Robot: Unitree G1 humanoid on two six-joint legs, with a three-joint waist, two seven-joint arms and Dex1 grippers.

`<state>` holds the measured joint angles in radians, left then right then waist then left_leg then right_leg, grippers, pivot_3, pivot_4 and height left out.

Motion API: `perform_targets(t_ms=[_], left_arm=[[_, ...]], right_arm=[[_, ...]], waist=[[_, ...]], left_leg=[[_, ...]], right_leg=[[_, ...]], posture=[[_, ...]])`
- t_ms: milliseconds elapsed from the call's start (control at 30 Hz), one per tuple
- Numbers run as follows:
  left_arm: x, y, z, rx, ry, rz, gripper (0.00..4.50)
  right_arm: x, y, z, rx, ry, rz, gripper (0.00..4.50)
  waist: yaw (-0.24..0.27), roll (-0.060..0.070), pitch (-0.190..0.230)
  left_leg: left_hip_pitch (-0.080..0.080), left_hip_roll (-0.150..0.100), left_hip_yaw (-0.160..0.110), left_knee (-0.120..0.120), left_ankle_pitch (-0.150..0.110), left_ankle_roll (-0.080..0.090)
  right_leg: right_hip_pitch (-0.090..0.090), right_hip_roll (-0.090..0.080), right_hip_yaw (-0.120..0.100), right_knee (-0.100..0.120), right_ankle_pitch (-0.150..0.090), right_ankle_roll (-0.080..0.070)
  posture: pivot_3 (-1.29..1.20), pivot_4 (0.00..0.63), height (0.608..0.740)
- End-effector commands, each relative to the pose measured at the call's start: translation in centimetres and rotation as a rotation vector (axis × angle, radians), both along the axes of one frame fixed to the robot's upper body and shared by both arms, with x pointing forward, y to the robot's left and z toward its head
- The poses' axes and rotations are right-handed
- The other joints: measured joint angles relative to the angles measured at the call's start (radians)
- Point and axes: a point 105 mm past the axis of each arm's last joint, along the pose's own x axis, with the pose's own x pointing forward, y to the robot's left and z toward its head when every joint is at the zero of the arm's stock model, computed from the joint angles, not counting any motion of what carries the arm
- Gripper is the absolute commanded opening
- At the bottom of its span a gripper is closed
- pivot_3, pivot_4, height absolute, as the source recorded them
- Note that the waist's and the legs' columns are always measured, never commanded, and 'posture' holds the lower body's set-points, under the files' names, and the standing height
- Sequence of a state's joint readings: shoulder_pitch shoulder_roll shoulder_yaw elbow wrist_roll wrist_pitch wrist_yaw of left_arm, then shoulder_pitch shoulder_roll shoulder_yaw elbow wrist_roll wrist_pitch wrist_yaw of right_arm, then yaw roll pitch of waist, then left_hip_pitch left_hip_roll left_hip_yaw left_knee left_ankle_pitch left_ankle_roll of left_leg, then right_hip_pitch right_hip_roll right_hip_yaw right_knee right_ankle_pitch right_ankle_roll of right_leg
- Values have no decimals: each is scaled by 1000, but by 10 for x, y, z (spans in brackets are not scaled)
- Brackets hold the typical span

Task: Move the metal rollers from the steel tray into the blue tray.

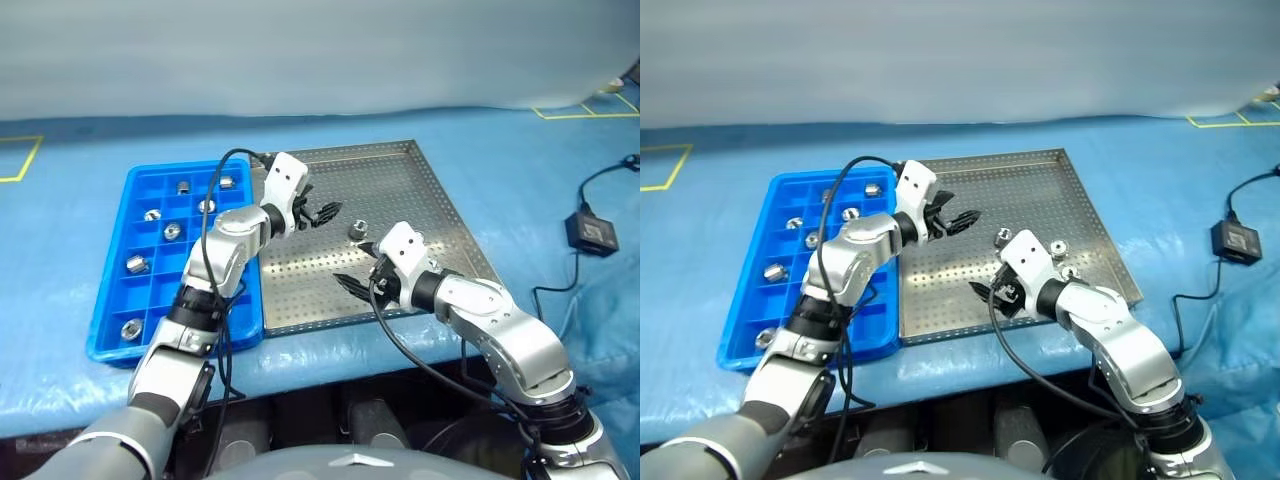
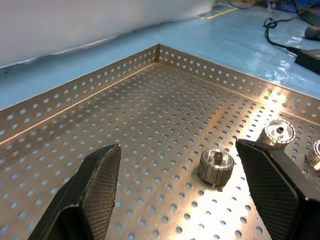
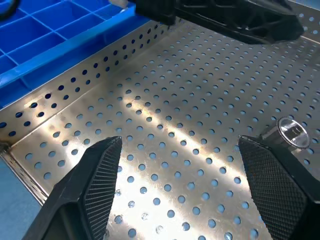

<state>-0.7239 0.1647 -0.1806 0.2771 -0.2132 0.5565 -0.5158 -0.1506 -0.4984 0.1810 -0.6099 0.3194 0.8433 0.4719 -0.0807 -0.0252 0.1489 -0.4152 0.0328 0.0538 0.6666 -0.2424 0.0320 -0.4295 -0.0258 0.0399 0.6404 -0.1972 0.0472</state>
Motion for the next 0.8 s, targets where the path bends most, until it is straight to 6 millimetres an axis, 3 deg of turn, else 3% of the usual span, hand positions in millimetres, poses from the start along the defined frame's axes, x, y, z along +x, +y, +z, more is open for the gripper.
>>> perform_targets(t_ms=[33, 233, 467, 733, 800], left_arm=[[8, -15, -6, 47, -5, -48, 3975], [21, -21, -25, 132, 28, -31, 3975], [26, -12, -49, 247, 51, 25, 3975], [26, 8, -59, 280, 77, 95, 3975], [25, 11, -62, 275, 91, 99, 3605]], right_arm=[[-4, 1, 13, 22, -56, -28, 3905], [-8, -3, 11, 29, -53, -68, 3905], [-7, -5, 10, 33, -53, -81, 3905], [-3, -4, 10, 29, -56, -82, 3905], [-2, -3, 10, 27, -54, -76, 3905]], waist=[[-25, 0, 0], [-96, 0, 0], [-162, 0, 0], [-183, 0, 0], [-182, 0, 0]], left_leg=[[0, 0, 0, 0, 0, 0], [0, -2, -1, 0, 0, 0], [0, -2, -1, 0, 0, 0], [1, -2, -1, -1, 0, 0], [1, -1, -1, -2, 0, 0]], right_leg=[[0, 0, 0, 0, 0, 1], [0, -1, 2, 1, -2, 6], [0, -1, 2, 1, 0, 11], [0, -1, 2, 1, 0, 12], [0, -1, 2, 1, 0, 12]], posture=[[-311, 150, 740], [-336, 150, 740], [-330, 150, 740], [-297, 150, 740], [-291, 150, 740]])
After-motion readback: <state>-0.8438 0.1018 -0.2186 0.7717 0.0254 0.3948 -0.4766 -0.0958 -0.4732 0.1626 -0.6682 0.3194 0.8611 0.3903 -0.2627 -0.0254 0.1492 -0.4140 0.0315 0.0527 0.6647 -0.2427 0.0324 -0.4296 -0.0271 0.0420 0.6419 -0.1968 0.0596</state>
